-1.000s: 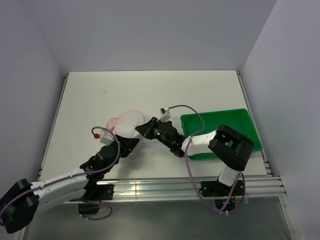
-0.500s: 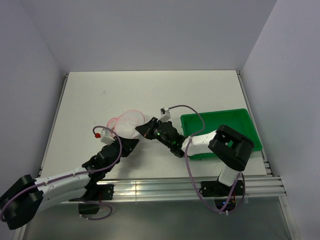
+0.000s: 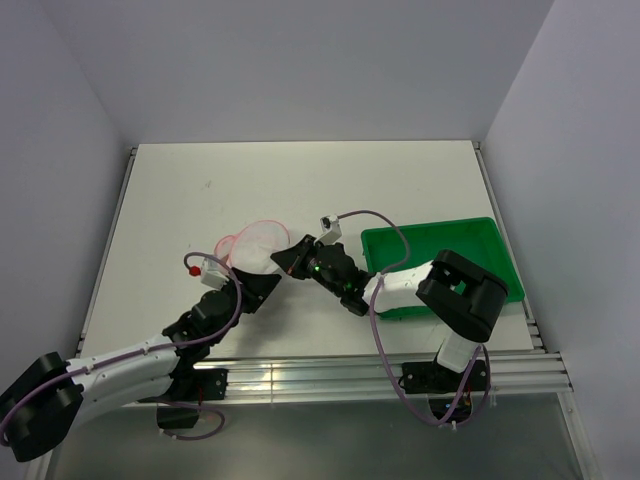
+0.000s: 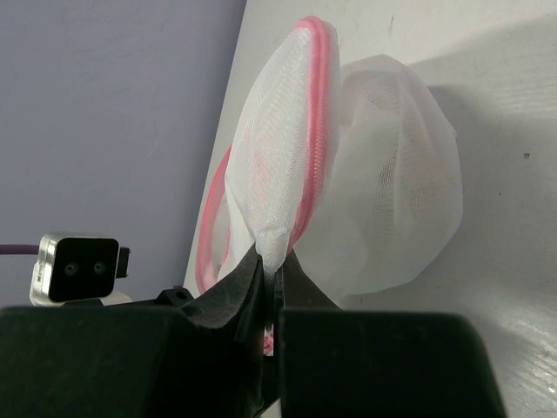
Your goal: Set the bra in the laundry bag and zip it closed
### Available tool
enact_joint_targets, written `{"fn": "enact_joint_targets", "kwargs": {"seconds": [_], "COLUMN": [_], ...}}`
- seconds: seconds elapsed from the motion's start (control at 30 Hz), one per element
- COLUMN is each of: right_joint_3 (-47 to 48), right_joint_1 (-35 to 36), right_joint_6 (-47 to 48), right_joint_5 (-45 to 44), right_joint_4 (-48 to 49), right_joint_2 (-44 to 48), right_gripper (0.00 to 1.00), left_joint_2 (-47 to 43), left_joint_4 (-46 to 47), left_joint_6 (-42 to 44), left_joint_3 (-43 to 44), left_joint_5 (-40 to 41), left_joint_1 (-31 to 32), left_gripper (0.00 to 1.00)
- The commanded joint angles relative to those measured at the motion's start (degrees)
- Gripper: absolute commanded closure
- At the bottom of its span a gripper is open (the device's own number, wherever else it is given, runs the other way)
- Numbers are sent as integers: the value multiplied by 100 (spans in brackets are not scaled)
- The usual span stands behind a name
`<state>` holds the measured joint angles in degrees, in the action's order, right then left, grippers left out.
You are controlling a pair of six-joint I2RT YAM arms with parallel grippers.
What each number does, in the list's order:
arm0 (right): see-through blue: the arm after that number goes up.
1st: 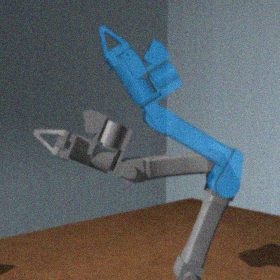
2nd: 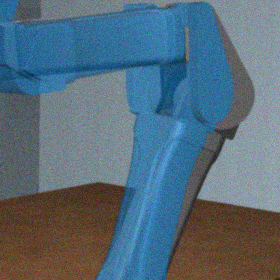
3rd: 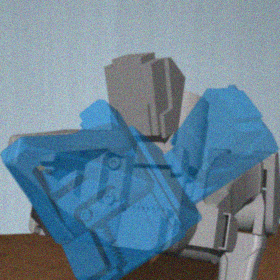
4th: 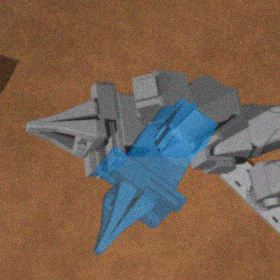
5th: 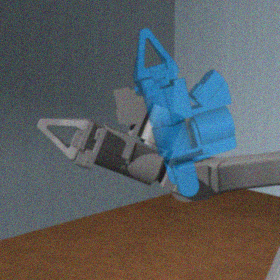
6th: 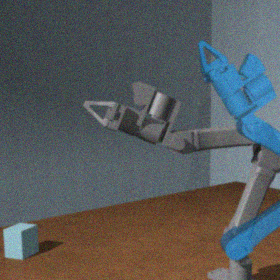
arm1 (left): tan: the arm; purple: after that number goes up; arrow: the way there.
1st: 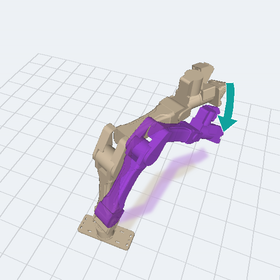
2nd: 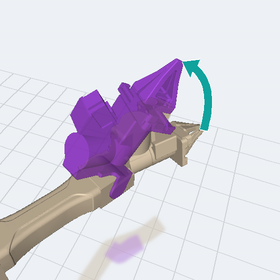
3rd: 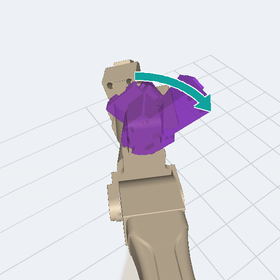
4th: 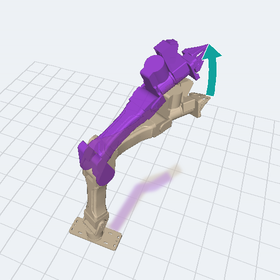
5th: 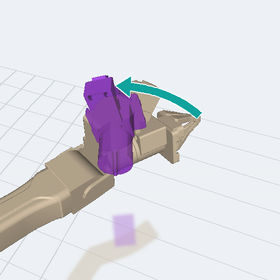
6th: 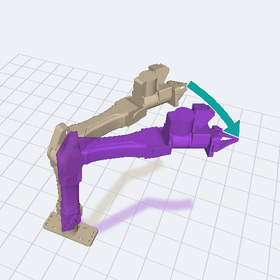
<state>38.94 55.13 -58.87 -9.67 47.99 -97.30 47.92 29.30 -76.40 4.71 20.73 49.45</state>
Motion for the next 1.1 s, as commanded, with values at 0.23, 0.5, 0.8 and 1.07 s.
{"fn": "enact_joint_targets", "kwargs": {"seconds": [0.23,0.5,0.8,1.07], "right_joint_3": [-44,-44,-97,-132], "right_joint_1": [85,68,85,85], "right_joint_6": [183,218,218,236], "right_joint_5": [-158,-210,-202,-175], "right_joint_4": [53,27,53,88], "right_joint_2": [150,149,176,246], "right_gripper": [100,100,100,100], "left_joint_2": [121,279,165,191], "left_joint_4": [410,480,480,322], "left_joint_6": [-358,-419,-279,-200], "left_joint_3": [47,74,153,153], "left_joint_5": [-271,-237,71,309], "left_joint_1": [56,179,179,179], "left_gripper": [54,54,56,57]}}
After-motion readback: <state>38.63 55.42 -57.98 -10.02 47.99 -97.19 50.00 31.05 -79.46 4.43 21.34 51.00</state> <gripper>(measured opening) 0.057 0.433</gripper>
